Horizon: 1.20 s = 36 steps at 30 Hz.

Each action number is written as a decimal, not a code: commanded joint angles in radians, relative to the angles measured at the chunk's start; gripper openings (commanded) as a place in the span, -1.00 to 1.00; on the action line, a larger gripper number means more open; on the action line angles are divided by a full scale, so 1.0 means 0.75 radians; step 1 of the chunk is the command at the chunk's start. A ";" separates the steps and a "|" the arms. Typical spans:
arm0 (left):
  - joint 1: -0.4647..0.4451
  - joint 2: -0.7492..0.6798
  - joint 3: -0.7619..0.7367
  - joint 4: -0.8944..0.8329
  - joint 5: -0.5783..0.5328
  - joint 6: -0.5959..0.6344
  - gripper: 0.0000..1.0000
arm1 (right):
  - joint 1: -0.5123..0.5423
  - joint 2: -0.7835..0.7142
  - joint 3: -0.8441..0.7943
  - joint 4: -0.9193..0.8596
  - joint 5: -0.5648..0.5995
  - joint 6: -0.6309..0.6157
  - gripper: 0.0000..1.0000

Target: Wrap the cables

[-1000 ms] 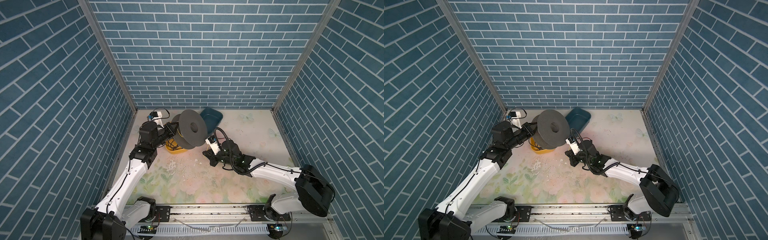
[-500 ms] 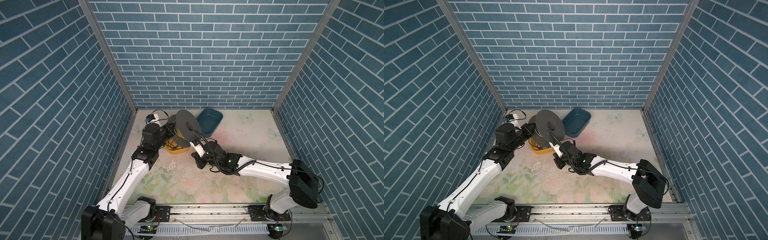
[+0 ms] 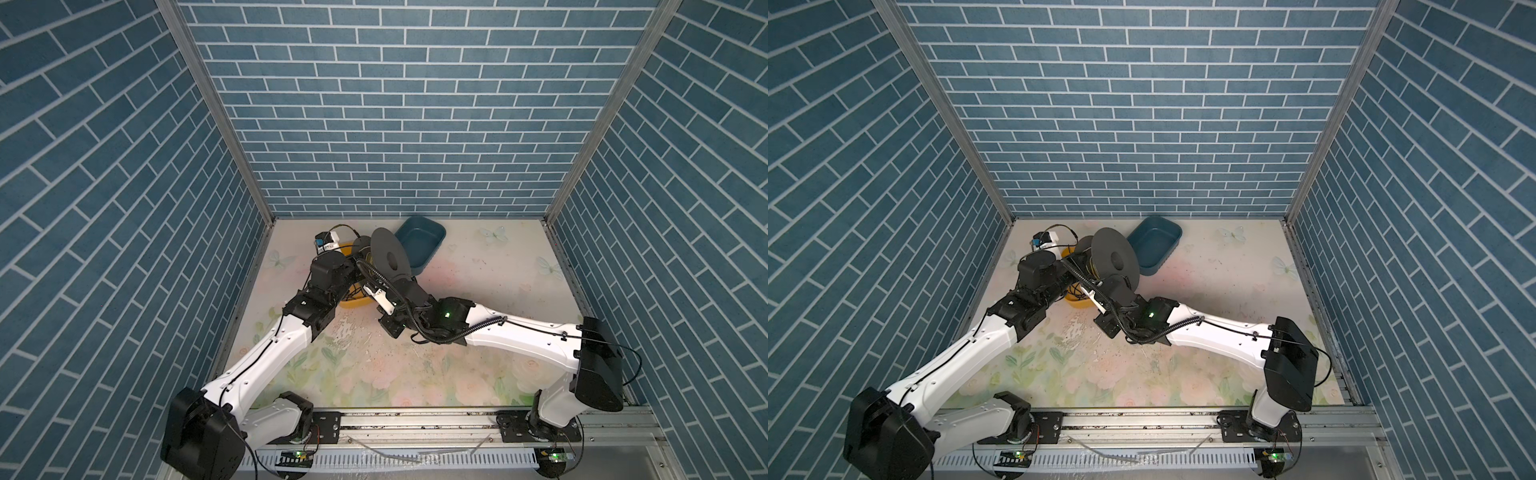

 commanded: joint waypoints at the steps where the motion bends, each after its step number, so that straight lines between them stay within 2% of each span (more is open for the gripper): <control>1: -0.021 0.006 -0.002 0.162 -0.067 -0.005 -1.00 | 0.034 -0.043 0.076 0.046 -0.036 -0.109 -1.00; 5: -0.026 0.000 -0.009 0.143 -0.033 -0.023 -1.00 | 0.033 -0.070 0.083 0.087 -0.068 -0.162 -1.00; 11: -0.051 -0.009 -0.005 0.081 -0.008 -0.010 -1.00 | 0.029 -0.121 0.070 0.155 0.006 -0.247 -1.00; 17: -0.106 -0.002 -0.029 0.102 -0.026 -0.013 -1.00 | 0.026 -0.159 -0.001 0.352 0.061 -0.244 -1.00; 21: -0.144 0.001 -0.023 0.096 -0.038 -0.006 -1.00 | 0.017 -0.161 -0.024 0.416 0.141 -0.244 -1.00; 32: -0.187 -0.006 -0.048 0.139 -0.044 -0.038 -1.00 | 0.013 -0.134 -0.145 0.653 0.525 -0.220 -1.00; 36: -0.187 -0.001 -0.051 0.159 -0.036 -0.050 -1.00 | 0.014 -0.097 -0.138 0.674 0.564 -0.186 -1.00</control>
